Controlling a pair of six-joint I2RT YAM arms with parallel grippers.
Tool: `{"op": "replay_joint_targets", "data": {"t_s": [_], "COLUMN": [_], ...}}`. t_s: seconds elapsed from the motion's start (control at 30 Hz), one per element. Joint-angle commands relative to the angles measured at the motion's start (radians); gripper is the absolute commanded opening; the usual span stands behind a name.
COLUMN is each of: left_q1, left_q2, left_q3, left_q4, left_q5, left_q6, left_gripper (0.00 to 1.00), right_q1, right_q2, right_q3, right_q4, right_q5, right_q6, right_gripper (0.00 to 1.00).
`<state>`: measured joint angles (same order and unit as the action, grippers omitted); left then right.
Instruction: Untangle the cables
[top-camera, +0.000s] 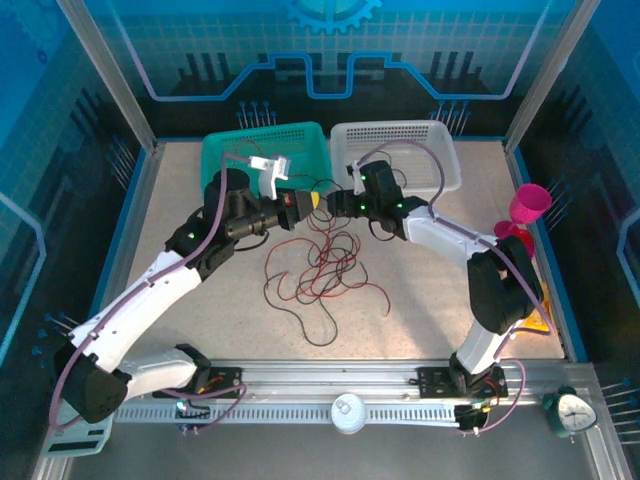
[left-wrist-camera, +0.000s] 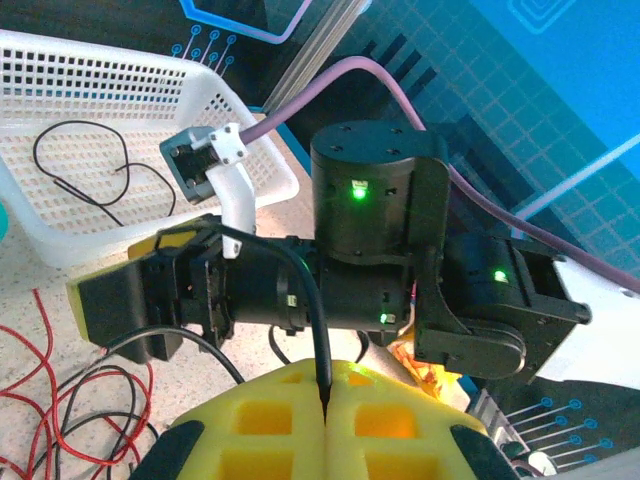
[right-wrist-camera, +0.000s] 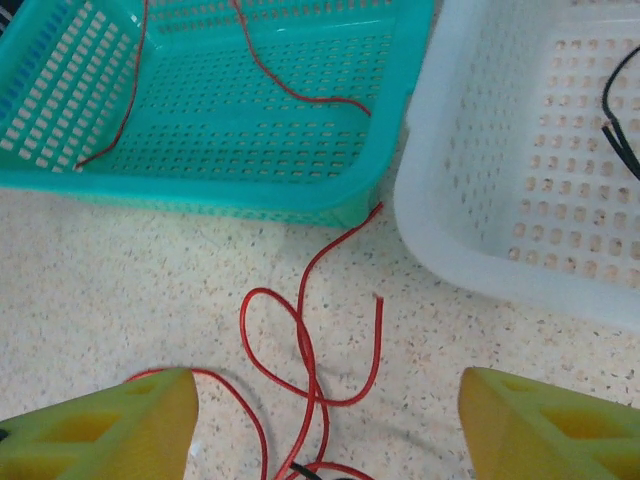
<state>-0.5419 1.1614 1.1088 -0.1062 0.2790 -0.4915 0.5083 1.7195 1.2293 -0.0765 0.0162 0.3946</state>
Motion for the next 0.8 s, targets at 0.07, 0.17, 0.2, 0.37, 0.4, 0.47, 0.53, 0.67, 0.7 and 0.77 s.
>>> {"op": "replay_joint_targets", "data": {"t_s": [0.07,0.17,0.2,0.37,0.4,0.47,0.53,0.67,0.7,0.77], "left_q1": [-0.009,-0.008,-0.009,-0.009,-0.009,-0.008,-0.008,-0.008,-0.008,-0.009], "left_q2": [-0.044,-0.055,-0.057,-0.057,-0.057,-0.058,-0.061,-0.066,-0.064,-0.059], "left_q3": [0.012,-0.009,-0.017,-0.046,-0.047,-0.051,-0.058,-0.077,-0.082,-0.089], "left_q4": [0.01,0.017,0.021,0.043,0.045,0.045,0.046,0.051,0.054,0.056], "left_q5": [0.023,0.016,0.011,-0.008,-0.015,-0.038,-0.063,-0.116,-0.127,-0.158], "left_q6": [-0.009,-0.009,-0.01,-0.015,-0.013,-0.012,-0.011,-0.016,-0.016,-0.02], "left_gripper": [0.0,0.0,0.0,0.0,0.0,0.0,0.0,0.0,0.0,0.0], "right_q1": [-0.018,-0.025,-0.027,-0.029,-0.029,-0.028,-0.028,-0.026,-0.026,-0.027], "right_q2": [-0.022,-0.068,-0.085,-0.169,-0.185,-0.215,-0.246,-0.305,-0.317,-0.34], "right_q3": [0.026,0.017,0.016,0.015,0.014,0.012,0.009,0.004,0.005,0.01], "right_q4": [0.01,0.002,-0.003,-0.019,-0.024,-0.028,-0.038,-0.043,-0.045,-0.045], "right_q5": [-0.007,-0.017,-0.025,-0.058,-0.061,-0.065,-0.065,-0.091,-0.103,-0.141], "right_q6": [-0.008,-0.013,-0.015,-0.024,-0.024,-0.022,-0.016,0.002,0.014,0.039], "right_gripper": [0.47,0.27,0.2,0.0,0.0,0.0,0.0,0.0,0.0,0.0]}}
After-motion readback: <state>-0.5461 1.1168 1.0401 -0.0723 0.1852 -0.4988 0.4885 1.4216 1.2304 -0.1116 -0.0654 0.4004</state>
